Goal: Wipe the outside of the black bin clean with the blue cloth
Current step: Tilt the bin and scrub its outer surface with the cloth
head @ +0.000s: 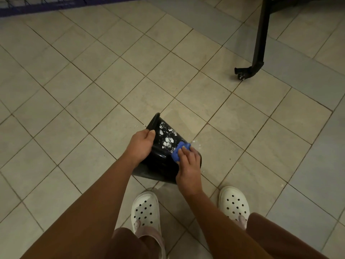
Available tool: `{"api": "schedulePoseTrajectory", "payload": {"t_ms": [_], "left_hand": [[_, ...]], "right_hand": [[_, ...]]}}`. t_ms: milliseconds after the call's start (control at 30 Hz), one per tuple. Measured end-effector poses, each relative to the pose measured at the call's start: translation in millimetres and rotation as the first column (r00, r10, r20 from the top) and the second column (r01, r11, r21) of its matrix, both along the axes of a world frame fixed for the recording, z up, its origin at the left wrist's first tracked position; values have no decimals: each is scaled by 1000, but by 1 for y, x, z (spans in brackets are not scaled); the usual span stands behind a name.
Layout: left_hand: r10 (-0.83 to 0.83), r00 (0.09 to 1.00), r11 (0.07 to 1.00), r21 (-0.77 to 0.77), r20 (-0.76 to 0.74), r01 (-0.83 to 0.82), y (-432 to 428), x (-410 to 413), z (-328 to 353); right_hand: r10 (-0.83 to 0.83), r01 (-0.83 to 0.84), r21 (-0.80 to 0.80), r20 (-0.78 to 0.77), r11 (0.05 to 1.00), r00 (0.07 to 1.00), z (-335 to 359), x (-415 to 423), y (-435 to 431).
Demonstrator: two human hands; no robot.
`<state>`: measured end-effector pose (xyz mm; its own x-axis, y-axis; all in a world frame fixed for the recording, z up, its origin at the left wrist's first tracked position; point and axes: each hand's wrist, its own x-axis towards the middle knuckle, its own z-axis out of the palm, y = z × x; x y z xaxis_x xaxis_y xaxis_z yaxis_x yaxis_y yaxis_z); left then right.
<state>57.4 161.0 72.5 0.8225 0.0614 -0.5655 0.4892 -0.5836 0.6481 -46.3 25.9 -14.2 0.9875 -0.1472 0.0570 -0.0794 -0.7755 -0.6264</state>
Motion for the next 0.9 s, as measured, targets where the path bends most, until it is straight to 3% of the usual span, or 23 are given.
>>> {"api": "schedulePoseTrajectory", "payload": {"t_ms": [100,233,367,467,567,667,733,800,900], "left_hand": [[4,1000,1000,-19,-4,-4,-4,0,2],[2,1000,1000,5,19,-2,-8,0,3],[14,1000,1000,16,5,-14,-6,-1,1],[30,999,1000,-5,-13,-30,-4,-1,3],[33,999,999,-40,-14,-33,-7,0,6],[3,1000,1000,-17,11,-3,-10,0,8],[3,1000,1000,-3,23,-3,-8,-1,8],[47,999,998,-47,-12,-48,-4,-1,10],[129,977,972,-175,-169,-159,-4,2,14]], "right_hand": [[17,-16,38,-34,999,999,-1,22,-9],[-93,99,31,-152,995,984,1,30,-15],[-173,164,-113,-77,980,982,5,10,3],[-91,89,-91,-11,992,996,12,14,10],[-36,28,-98,-82,995,996,5,33,-7],[-118,104,-89,-174,991,978,-3,37,-26],[-151,138,-90,-151,986,977,-5,26,-29],[-156,152,-50,-93,987,983,-7,17,-30],[-165,177,145,-93,973,982,-5,13,-35]]}}
